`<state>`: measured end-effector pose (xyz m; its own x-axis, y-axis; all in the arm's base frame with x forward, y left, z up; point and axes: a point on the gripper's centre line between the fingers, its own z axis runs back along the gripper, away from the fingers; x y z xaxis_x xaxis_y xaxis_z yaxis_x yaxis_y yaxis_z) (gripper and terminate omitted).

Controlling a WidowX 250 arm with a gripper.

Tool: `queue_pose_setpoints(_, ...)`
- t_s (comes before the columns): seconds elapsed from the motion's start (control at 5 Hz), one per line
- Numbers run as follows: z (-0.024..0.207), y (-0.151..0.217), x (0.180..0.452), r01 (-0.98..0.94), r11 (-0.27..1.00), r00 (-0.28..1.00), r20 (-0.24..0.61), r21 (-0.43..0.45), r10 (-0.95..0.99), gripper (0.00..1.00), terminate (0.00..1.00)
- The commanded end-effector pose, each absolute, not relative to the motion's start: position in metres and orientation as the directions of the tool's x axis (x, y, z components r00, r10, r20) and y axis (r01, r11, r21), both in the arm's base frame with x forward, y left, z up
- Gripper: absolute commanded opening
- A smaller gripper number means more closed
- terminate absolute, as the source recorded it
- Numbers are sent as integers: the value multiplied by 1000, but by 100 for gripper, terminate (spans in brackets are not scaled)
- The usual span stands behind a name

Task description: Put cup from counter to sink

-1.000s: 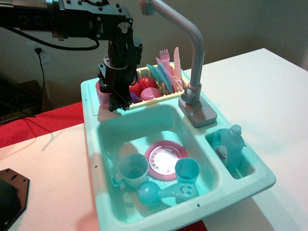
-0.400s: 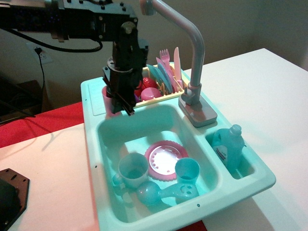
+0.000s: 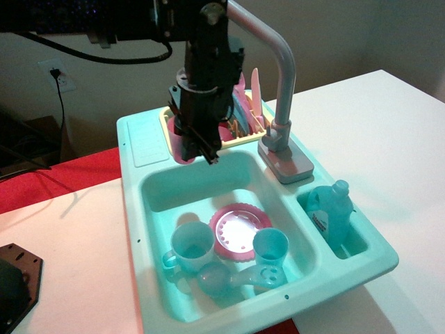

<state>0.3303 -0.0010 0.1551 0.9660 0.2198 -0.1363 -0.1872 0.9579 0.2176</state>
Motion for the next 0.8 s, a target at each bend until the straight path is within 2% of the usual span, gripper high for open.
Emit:
queue_pose_setpoints(0.0,139,-20,337,-211,959,966,-110,189,235,0,0)
queue_pose_setpoints(0.2,97,-22,336,-231,947,957,-123,225,263,0,0)
queue_pose_setpoints(0.4,66,-15,338,-250,932,946,-138,262,292,0,0)
queue_pose_setpoints(0.6,51,-4,339,-271,923,934,-160,272,321,0,0)
